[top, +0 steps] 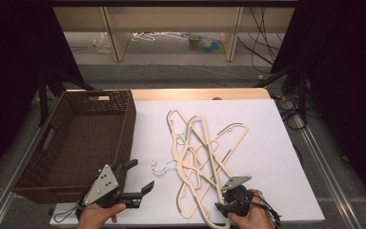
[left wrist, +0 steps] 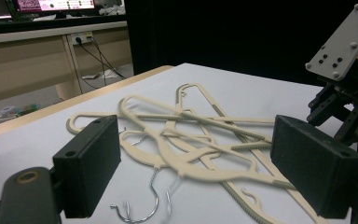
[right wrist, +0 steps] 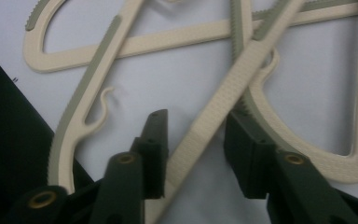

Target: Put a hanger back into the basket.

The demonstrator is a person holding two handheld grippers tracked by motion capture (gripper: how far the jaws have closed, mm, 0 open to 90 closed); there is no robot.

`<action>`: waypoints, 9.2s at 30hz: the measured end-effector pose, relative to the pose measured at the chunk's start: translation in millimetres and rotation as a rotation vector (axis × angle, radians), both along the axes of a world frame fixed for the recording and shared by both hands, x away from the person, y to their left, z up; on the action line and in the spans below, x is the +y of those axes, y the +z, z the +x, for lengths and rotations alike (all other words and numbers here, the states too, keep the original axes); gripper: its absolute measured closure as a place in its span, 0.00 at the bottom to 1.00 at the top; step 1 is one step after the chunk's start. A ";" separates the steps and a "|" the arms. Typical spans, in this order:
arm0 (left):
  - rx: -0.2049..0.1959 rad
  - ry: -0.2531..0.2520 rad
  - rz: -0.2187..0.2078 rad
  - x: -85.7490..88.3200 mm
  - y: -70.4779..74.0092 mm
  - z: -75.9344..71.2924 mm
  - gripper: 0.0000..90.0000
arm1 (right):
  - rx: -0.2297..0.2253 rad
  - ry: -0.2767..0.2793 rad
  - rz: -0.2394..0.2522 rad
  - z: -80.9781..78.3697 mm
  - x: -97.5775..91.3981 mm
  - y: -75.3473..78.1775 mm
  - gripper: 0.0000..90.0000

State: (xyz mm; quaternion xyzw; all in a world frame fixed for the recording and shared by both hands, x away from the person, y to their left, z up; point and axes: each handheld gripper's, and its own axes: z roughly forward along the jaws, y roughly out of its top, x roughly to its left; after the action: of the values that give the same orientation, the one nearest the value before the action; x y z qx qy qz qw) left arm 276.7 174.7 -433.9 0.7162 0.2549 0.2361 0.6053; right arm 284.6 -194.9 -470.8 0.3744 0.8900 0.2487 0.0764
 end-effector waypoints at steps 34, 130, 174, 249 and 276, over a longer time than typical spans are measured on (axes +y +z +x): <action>-0.034 -0.218 0.553 -65.9 -48.5 18.0 0.24 | -0.075 0.186 -0.133 22.4 -45.1 68.9 0.89; 0.187 -0.321 0.275 -57.8 81.5 21.8 0.95 | -0.325 -0.316 0.243 54.1 -156.2 63.1 0.35; 0.215 0.241 0.237 179.7 133.3 93.3 0.95 | -0.279 -0.100 0.195 40.4 -106.4 35.5 0.33; 0.186 0.034 0.066 -16.5 38.0 23.5 0.18 | -0.308 -0.020 0.265 29.5 -80.3 28.1 0.28; 0.212 0.025 0.130 -26.1 0.8 8.4 0.18 | -0.211 0.101 0.172 42.8 -19.4 14.8 0.34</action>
State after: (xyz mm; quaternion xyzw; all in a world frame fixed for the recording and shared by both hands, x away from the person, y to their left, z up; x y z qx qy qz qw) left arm 285.1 148.6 -433.0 0.7715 0.3109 0.1826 0.5243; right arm 327.4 -214.3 -456.0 0.3062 0.8702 0.3654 0.1244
